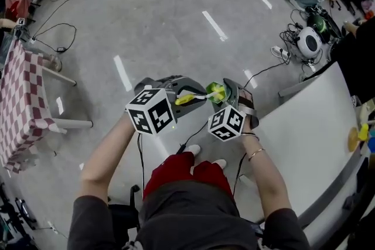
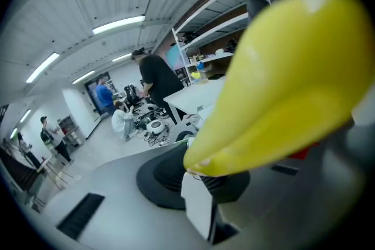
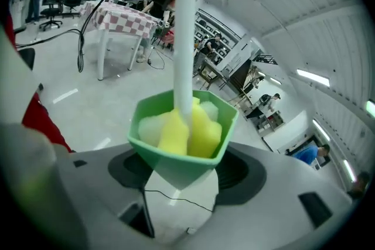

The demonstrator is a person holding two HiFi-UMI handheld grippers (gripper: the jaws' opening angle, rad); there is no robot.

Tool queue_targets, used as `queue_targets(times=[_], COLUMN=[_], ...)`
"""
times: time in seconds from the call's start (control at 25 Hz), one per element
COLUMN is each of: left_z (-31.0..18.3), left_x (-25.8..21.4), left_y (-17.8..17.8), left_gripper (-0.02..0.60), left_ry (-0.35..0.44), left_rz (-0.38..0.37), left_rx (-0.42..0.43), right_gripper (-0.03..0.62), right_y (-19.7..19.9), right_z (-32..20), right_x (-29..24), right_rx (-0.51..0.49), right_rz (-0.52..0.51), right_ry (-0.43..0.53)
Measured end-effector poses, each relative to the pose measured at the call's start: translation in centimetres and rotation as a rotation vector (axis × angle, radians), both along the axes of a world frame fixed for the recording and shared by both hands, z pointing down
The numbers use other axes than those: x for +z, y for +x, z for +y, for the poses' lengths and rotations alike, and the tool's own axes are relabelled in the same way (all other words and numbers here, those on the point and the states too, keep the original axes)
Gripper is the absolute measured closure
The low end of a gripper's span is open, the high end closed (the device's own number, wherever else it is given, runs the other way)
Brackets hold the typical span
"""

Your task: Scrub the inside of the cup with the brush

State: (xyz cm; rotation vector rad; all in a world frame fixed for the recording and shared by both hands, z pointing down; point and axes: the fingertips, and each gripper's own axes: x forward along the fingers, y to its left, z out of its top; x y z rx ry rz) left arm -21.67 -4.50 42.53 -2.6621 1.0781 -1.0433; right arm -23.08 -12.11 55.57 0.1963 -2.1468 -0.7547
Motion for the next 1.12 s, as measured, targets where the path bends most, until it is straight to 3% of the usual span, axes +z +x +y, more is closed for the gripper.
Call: queue_targets(times=[0.08, 0.16, 0.52, 0.6, 0.64, 0.68, 0.76, 0.92, 1.12], left_z=[-0.3, -0.9, -2.5, -2.7, -2.8, -2.8, -3.0, -3.2, -2.5], left_x=[0.0, 0.0, 1.6, 1.5, 1.5, 1.4, 1.4, 1.4, 0.4], left_y=[0.0, -0.5, -4.7, -5.1, -5.2, -5.1, -4.8, -3.5, -2.2], left_gripper=[0.535, 0.535, 0.535, 0.535, 0.534, 0.534, 0.534, 0.536, 0.537], left_ry=[-0.025, -0.073, -0.304, -0.327, -0.325, -0.316, -0.286, -0.233, -0.165], left_rz=[0.089, 0.230, 1.039, 1.186, 1.216, 1.212, 1.108, 0.748, 0.408], left_rx=[-0.087, -0.216, -0.812, -0.875, -0.881, -0.875, -0.833, -0.657, -0.389], right_gripper=[0.283, 0.283, 0.283, 0.283, 0.283, 0.283, 0.283, 0.283, 0.283], right_y=[0.3, 0.5, 0.7, 0.6, 0.5, 0.5, 0.4, 0.4, 0.1], right_z=[-0.4, -1.2, -3.5, -3.7, -3.7, -3.6, -3.5, -3.2, -1.7], right_x=[-0.1, -0.2, -0.6, -0.7, -0.6, -0.5, 0.0, 0.6, 0.6], right_rx=[0.041, 0.091, 0.203, 0.207, 0.205, 0.200, 0.177, 0.107, 0.030], right_rz=[-0.005, -0.004, 0.023, 0.027, 0.031, 0.037, 0.054, 0.088, 0.082], right_ry=[0.043, 0.076, 0.227, 0.249, 0.240, 0.223, 0.179, 0.089, -0.055])
